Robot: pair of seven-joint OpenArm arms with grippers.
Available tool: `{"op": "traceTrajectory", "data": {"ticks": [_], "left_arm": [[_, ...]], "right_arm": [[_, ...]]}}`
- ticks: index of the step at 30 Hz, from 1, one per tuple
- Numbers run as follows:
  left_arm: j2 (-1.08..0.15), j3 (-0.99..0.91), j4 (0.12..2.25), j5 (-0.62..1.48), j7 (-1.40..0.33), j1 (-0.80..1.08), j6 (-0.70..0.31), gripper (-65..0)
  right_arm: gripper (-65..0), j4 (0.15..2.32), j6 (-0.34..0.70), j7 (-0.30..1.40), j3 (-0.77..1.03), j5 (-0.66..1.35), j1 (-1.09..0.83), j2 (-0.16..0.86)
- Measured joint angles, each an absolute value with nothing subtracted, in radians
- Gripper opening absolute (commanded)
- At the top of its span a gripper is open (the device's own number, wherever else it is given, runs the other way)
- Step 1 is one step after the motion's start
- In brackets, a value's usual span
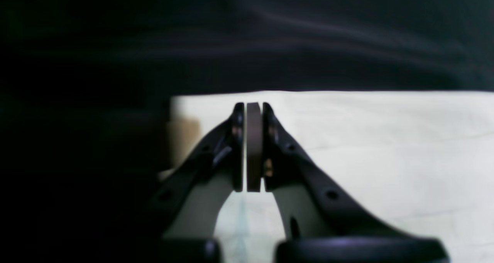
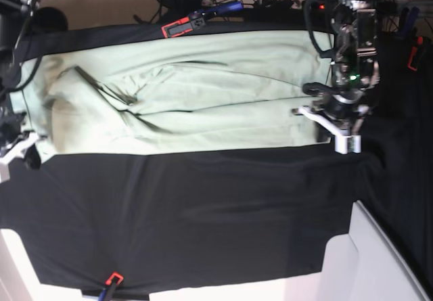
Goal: Fold the T-shirt properly
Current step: 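Grasp the shirt edges with both grippers and pull toward the arm bases, then release the edges and reposition both grippers at the shirt's ends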
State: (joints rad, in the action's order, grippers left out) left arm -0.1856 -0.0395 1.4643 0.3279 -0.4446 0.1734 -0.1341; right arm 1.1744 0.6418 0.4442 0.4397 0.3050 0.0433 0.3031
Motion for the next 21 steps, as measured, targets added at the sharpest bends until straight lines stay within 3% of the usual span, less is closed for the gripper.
{"op": "traceTrajectory", "data": {"ticks": [2,3,7,12,13,21], "left_arm": [[-0.185,-0.101,1.553,0.329,-0.488,0.221,-0.138,-61.6],[-0.183,-0.129,1.588,0.331,-0.516,0.244,-0.138,-57.3],[-0.175,-0.216,1.639,0.455,-0.615,0.307,-0.149,-30.2],[-0.208,-0.308,1.645,0.645,-0.64,0.369,-0.313,-2.5],[-0.212,-0.322,1.645,0.646,-0.64,0.375,-0.326,0.0],[-0.201,-0.425,1.468,0.646,-0.638,0.358,-0.521,0.0]], "right_arm": [[-65.0,1.228,0.632,0.476,0.442,0.301,0.005,0.291],[-65.0,1.245,0.631,0.479,0.444,0.301,-0.01,0.282],[-65.0,1.253,0.642,0.48,0.442,0.307,-0.047,0.26],[-65.0,1.254,0.64,0.482,0.436,0.306,-0.079,0.245],[-65.0,1.254,0.638,0.481,0.436,0.305,-0.084,0.245],[-65.0,1.258,0.639,0.48,0.434,0.305,-0.12,0.245]]}}
